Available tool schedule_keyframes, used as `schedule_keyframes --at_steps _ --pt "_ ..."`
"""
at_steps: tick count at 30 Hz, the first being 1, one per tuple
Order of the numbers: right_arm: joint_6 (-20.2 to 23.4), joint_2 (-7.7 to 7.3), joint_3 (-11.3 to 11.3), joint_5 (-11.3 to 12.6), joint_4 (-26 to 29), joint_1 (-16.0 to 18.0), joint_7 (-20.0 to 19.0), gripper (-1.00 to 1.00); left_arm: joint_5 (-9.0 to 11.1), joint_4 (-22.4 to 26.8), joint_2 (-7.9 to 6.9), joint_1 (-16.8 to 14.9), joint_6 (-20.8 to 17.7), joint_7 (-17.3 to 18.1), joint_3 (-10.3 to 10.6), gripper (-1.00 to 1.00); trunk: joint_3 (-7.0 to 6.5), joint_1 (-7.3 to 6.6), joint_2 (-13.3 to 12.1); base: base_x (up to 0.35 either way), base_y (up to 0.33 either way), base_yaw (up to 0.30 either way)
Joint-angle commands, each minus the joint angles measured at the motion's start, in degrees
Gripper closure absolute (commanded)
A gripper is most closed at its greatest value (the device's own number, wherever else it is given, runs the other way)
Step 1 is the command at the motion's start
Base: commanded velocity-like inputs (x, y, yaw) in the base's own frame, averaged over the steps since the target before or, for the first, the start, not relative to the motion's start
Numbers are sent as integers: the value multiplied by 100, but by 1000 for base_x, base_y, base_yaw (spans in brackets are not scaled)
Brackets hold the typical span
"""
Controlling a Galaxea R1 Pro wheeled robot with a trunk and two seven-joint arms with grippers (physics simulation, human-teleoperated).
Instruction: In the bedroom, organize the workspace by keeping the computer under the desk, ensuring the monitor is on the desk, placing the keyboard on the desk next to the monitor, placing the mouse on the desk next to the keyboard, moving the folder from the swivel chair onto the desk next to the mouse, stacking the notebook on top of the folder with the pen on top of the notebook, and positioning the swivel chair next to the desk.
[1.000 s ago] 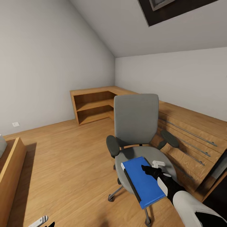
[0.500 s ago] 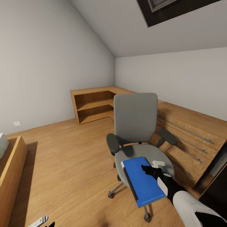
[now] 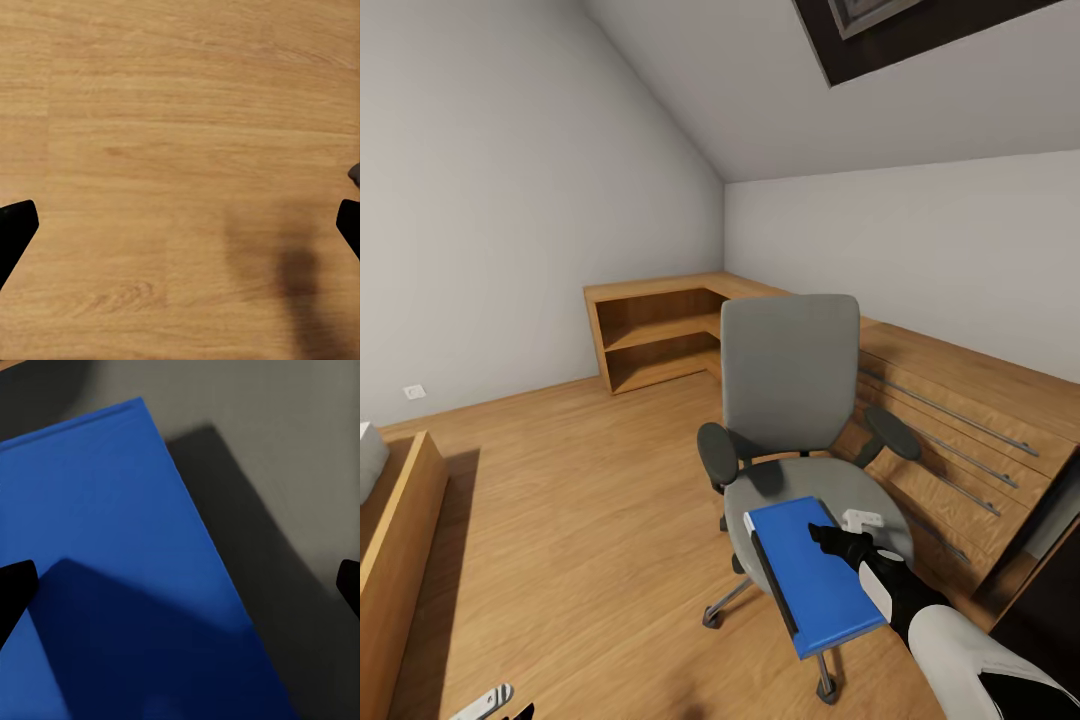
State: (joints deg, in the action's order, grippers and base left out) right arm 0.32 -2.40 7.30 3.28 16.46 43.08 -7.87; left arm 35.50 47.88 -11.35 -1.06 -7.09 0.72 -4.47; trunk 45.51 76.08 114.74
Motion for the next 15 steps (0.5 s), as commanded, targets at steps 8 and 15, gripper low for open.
schedule_keyframes --at_steps 8,15 --pt "3 -8 0 25 51 -1 -41 -100 54 8 2 -4 -38 7 -4 -100 6 -1 2 0 0 0" --pt "27 -18 0 28 191 -1 -237 -100 54 4 16 -3 -38 7 2 -100 6 -1 2 0 0 0"
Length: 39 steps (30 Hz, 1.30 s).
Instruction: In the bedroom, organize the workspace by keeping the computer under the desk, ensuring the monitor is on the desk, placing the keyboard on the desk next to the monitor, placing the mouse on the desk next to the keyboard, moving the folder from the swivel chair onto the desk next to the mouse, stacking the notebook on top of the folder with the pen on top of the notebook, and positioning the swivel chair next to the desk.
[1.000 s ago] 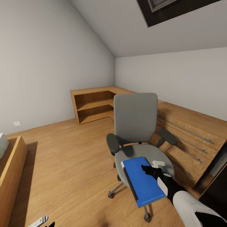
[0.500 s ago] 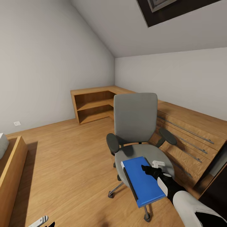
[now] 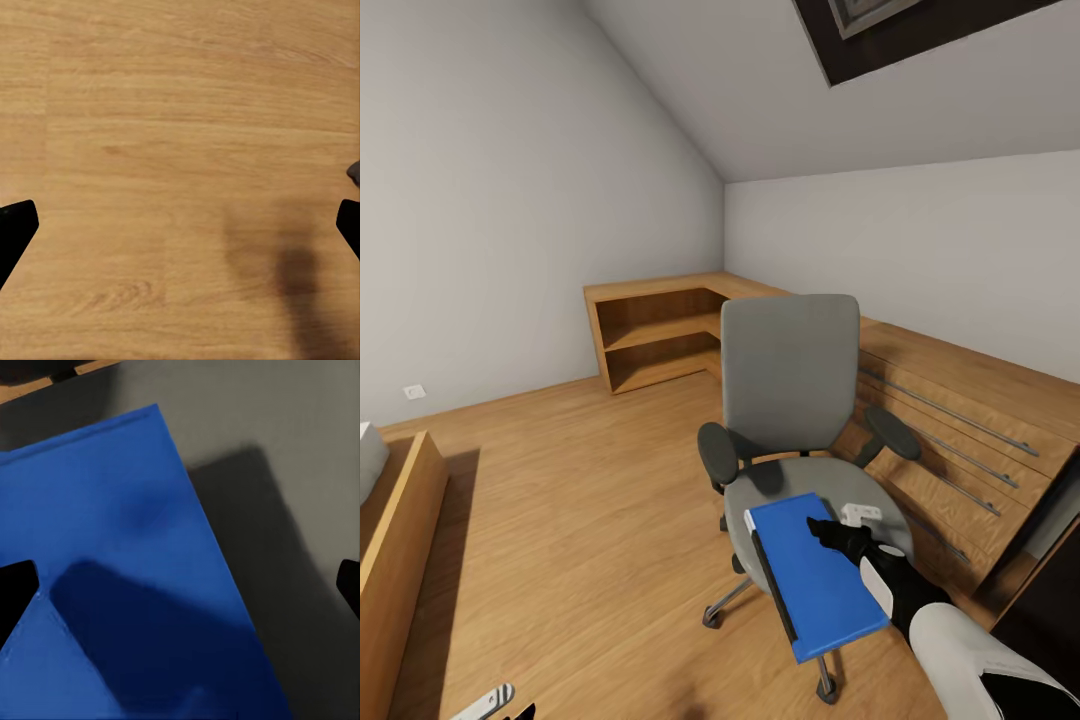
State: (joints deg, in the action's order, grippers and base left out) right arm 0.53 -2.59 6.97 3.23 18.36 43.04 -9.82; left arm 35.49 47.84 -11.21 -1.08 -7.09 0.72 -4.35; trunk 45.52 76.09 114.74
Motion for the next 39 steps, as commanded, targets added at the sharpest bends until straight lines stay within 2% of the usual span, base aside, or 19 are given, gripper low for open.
schedule_keyframes --at_steps 1,14,39 --pt "8 0 33 34 22 3 -58 -100 55 8 2 -2 -38 7 -9 -100 5 -1 2 0 0 0" --pt "35 -5 33 37 112 3 -124 -100 31 11 61 0 -38 7 -6 -100 5 -1 2 0 0 0" --pt "36 -5 33 37 112 3 -125 -100 29 7 66 -2 -38 7 -8 -100 5 -1 2 0 0 0"
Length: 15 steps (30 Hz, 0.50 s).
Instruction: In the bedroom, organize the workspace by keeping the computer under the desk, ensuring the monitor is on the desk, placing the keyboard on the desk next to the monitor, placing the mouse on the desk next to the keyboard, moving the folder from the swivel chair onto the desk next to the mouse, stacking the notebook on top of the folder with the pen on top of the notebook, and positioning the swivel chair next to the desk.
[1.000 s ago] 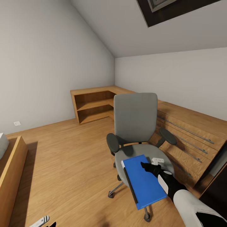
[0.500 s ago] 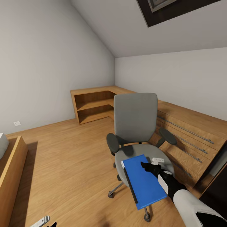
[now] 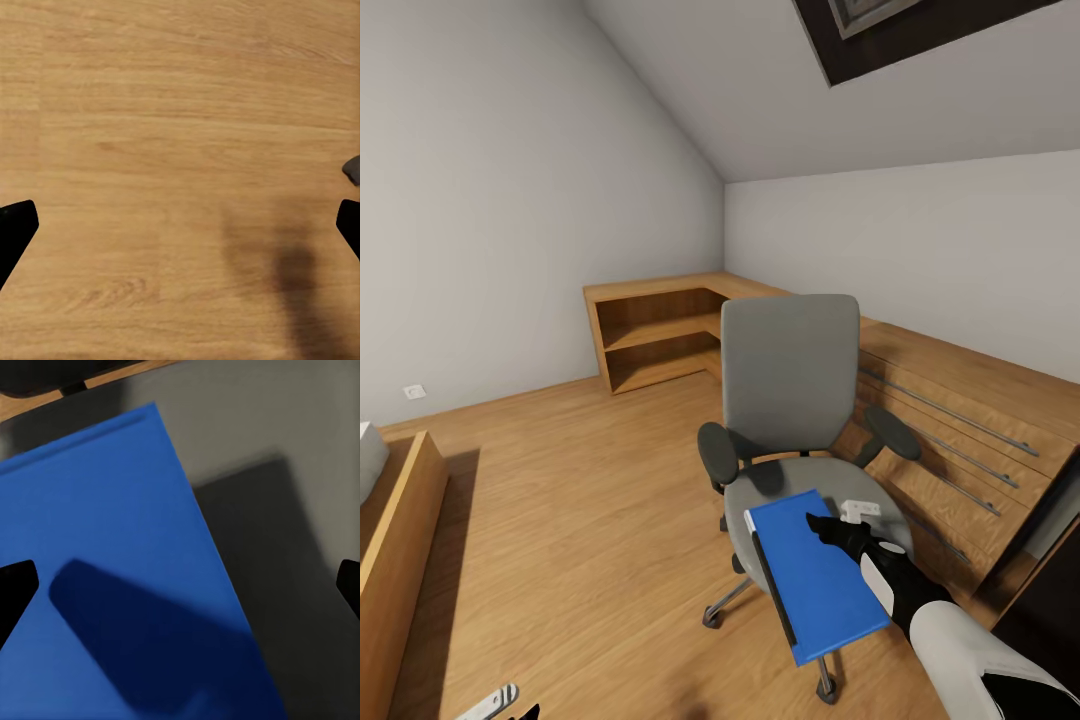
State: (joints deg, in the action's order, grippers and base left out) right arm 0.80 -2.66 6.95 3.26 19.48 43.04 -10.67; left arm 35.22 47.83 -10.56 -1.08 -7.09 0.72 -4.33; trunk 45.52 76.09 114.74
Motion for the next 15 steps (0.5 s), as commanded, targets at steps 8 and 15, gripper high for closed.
schedule_keyframes --at_steps 8,15 --pt "8 2 35 34 3 3 -41 -100 55 8 14 -3 -38 7 -9 -100 5 -1 2 0 0 0" --pt "90 2 39 34 15 3 -45 -100 55 7 33 -1 -38 7 -11 -100 5 -1 2 0 0 0"
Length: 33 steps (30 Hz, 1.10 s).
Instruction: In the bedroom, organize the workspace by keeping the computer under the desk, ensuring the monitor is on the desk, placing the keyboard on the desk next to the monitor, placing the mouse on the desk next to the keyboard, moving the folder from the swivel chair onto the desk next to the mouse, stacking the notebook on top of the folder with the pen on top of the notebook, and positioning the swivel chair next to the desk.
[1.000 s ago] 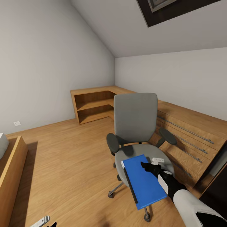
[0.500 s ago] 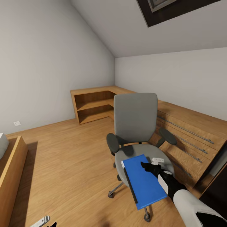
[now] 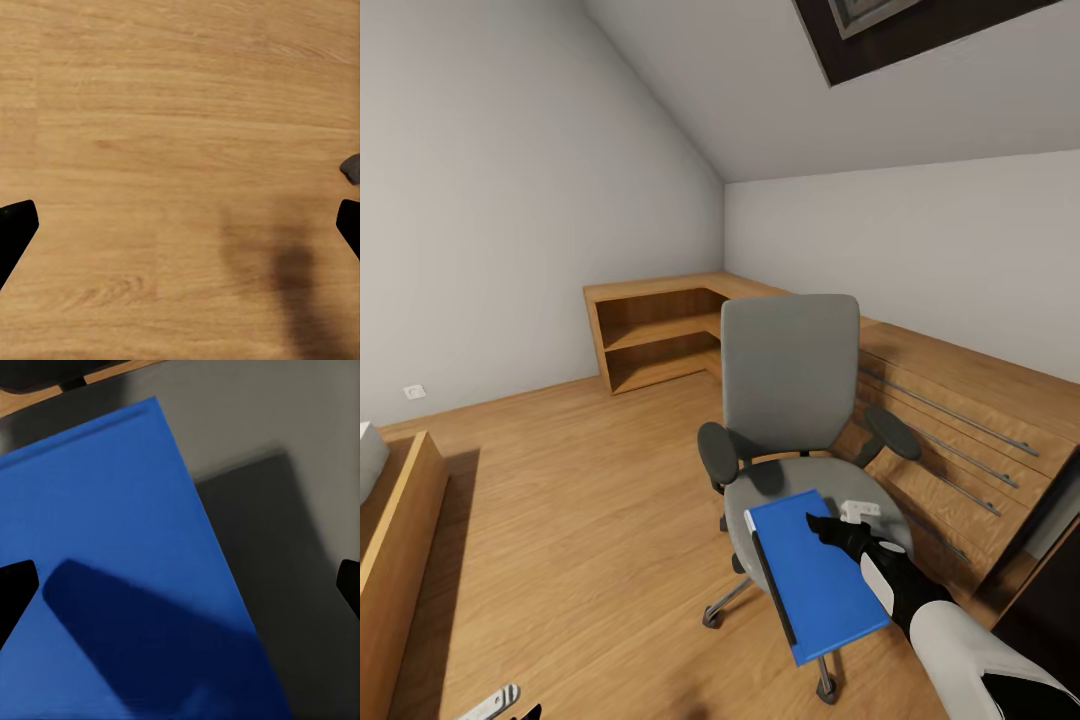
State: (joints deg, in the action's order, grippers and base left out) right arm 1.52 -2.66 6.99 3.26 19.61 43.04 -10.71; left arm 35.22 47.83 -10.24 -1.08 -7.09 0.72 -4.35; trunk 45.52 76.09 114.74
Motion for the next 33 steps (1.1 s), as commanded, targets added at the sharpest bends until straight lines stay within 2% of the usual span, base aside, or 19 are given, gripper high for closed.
schedule_keyframes --at_steps 1,12,24,33 --pt "52 2 36 34 12 3 -41 -100 55 10 2 -2 -38 7 -9 -100 5 -1 2 0 0 0" --pt "815 2 104 42 482 0 -45 -100 55 9 4 -2 -38 6 -6 -100 5 -1 2 0 0 0" --pt "908 2 264 35 525 3 -37 -100 55 8 4 -2 -38 6 -10 -100 5 -1 2 0 0 0" --pt "911 3 291 34 526 3 -37 -100 55 7 4 -1 -38 6 -7 -100 5 -1 2 0 0 0"
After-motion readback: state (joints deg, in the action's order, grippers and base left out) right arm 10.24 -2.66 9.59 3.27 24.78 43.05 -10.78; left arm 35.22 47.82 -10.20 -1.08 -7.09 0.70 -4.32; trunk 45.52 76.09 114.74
